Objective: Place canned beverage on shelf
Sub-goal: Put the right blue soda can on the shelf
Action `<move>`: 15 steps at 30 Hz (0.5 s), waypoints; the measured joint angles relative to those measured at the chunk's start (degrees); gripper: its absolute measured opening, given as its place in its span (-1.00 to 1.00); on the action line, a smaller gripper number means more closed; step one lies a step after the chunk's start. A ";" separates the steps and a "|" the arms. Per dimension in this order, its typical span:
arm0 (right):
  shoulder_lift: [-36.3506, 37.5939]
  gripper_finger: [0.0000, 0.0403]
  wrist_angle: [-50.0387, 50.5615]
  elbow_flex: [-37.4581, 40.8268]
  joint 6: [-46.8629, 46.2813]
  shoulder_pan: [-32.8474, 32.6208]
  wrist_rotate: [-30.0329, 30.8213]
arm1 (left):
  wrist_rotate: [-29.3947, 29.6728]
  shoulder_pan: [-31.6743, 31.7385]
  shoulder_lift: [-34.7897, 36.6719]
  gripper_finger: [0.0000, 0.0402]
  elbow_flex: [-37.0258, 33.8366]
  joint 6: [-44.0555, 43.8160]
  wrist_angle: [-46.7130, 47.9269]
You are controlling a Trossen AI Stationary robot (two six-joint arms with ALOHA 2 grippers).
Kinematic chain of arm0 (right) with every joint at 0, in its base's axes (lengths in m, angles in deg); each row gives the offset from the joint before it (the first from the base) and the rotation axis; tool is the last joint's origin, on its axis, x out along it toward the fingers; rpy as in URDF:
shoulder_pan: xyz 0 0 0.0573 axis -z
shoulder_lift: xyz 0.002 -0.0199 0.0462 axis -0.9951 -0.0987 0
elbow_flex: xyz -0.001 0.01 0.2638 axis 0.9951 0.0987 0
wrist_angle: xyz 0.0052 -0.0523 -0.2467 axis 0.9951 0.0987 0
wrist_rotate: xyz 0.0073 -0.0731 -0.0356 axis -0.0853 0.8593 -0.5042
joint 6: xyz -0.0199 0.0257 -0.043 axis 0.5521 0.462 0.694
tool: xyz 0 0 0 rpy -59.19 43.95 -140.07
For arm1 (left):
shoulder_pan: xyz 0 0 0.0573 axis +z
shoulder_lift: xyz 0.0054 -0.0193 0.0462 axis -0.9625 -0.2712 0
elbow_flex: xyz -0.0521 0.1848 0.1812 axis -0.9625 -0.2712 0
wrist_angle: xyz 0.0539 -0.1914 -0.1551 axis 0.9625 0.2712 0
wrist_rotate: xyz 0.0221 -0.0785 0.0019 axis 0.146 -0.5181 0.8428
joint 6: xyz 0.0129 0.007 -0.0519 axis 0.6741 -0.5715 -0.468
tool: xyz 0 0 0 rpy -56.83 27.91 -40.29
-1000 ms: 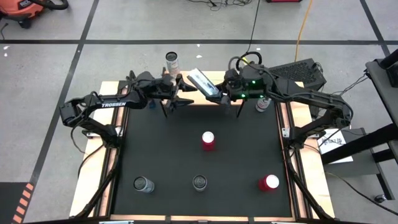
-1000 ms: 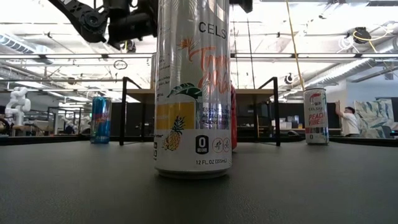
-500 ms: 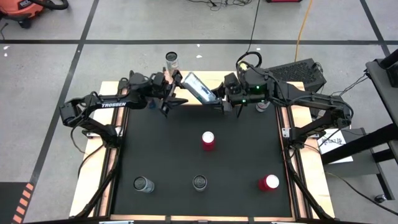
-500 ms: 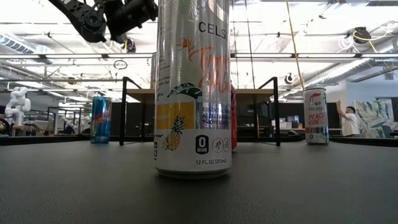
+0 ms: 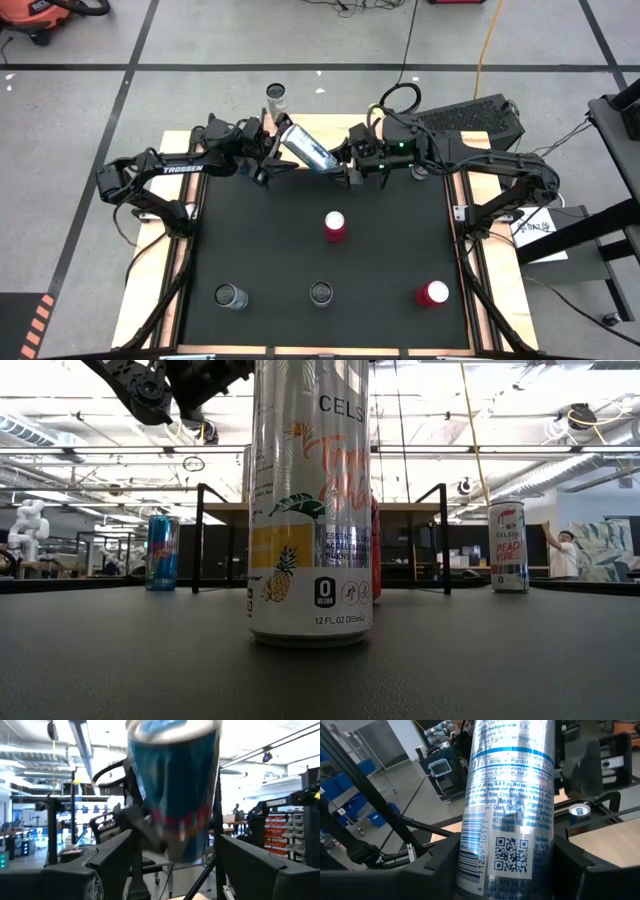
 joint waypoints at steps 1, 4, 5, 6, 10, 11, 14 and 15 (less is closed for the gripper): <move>-0.16 0.03 -0.13 0.00 0.15 0.00 -0.01 | 0.00 -0.12 0.00 0.47 0.29 -0.07 0.02; -0.17 0.03 -0.22 0.02 0.27 -0.20 0.01 | 0.00 -0.20 0.00 0.47 0.72 -1.48 0.09; -0.17 0.03 -0.56 0.02 0.27 -0.24 0.01 | 0.00 -0.20 0.00 0.47 0.73 -1.48 0.12; -0.13 0.03 -1.09 0.02 0.27 -0.26 -0.01 | 0.01 -0.20 0.00 0.47 0.73 -1.50 0.13; 0.09 0.03 -2.31 0.02 0.29 -0.26 -0.03 | 0.00 -0.20 0.00 0.47 0.73 -1.50 0.15; 0.09 0.03 -2.57 0.02 0.29 -0.26 -0.03 | -0.08 -0.20 0.00 0.47 0.73 -1.48 0.16; 0.16 0.03 -2.12 0.02 0.29 -0.24 -0.03 | -1.58 -0.17 0.00 0.47 0.73 -1.43 0.17; 0.16 0.03 -2.07 0.02 0.29 -0.24 -0.03 | -2.18 -0.03 0.00 0.47 0.73 -1.23 0.15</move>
